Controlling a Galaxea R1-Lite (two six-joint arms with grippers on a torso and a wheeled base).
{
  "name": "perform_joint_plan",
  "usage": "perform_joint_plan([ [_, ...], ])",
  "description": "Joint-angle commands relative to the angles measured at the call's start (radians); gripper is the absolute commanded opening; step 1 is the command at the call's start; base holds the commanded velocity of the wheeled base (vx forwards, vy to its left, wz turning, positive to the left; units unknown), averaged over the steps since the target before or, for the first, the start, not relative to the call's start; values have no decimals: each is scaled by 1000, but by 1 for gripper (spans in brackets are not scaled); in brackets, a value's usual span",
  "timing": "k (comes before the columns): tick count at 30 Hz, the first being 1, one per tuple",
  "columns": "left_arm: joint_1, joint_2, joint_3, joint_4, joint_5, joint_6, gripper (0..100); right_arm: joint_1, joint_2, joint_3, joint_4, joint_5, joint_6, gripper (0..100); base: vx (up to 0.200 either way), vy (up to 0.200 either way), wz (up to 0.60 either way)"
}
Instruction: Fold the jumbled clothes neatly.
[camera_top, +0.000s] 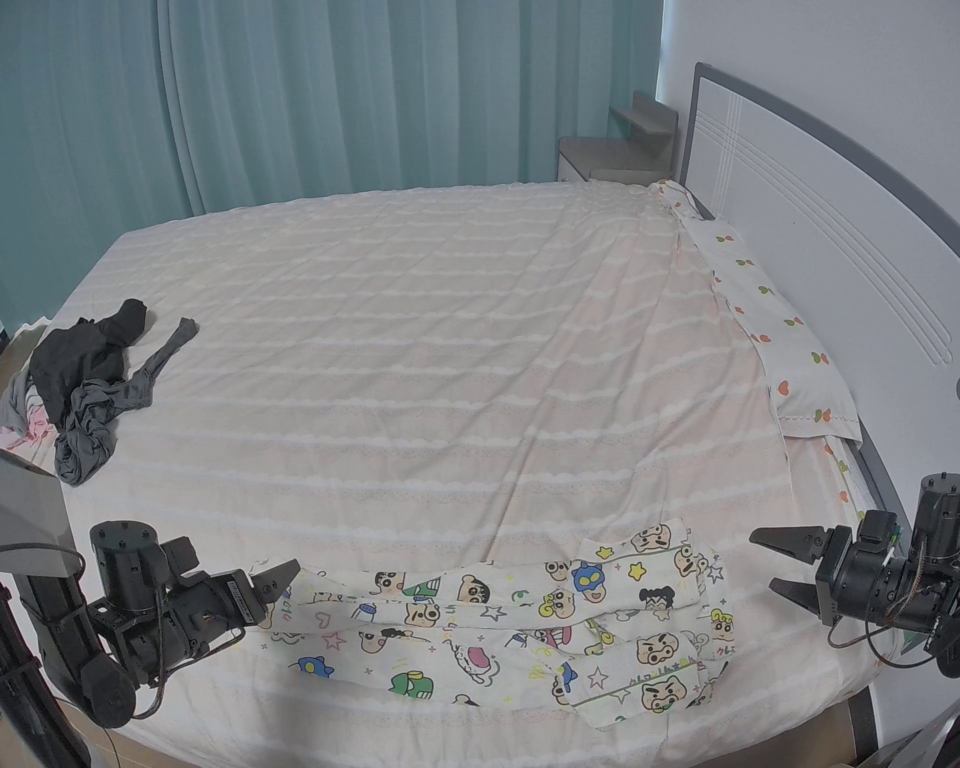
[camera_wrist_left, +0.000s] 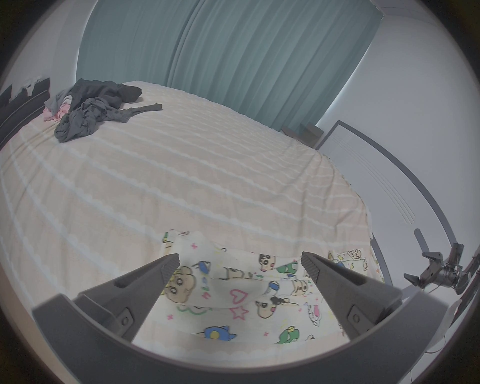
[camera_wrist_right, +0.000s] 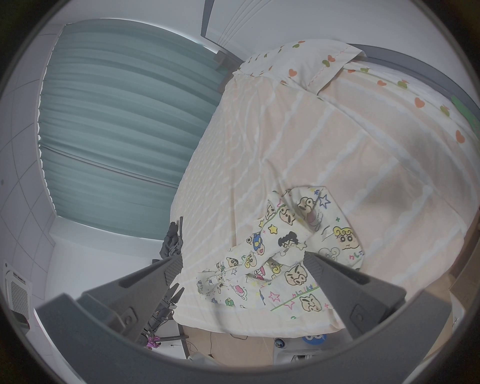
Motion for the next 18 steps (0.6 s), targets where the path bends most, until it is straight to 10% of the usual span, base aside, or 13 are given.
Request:
perform_joint_plan([
  [1, 1, 3, 10, 2, 2, -15, 100, 1, -2, 2, -1, 4, 0, 100, 0, 200, 0],
  [10, 14, 6, 8, 66, -3, 4, 100, 24, -2, 14, -1, 5, 0, 100, 0, 67, 0],
  [18, 104, 105, -53, 143, -177, 263, 100, 37, -16, 17, -1, 4, 0, 100, 0, 0, 0],
])
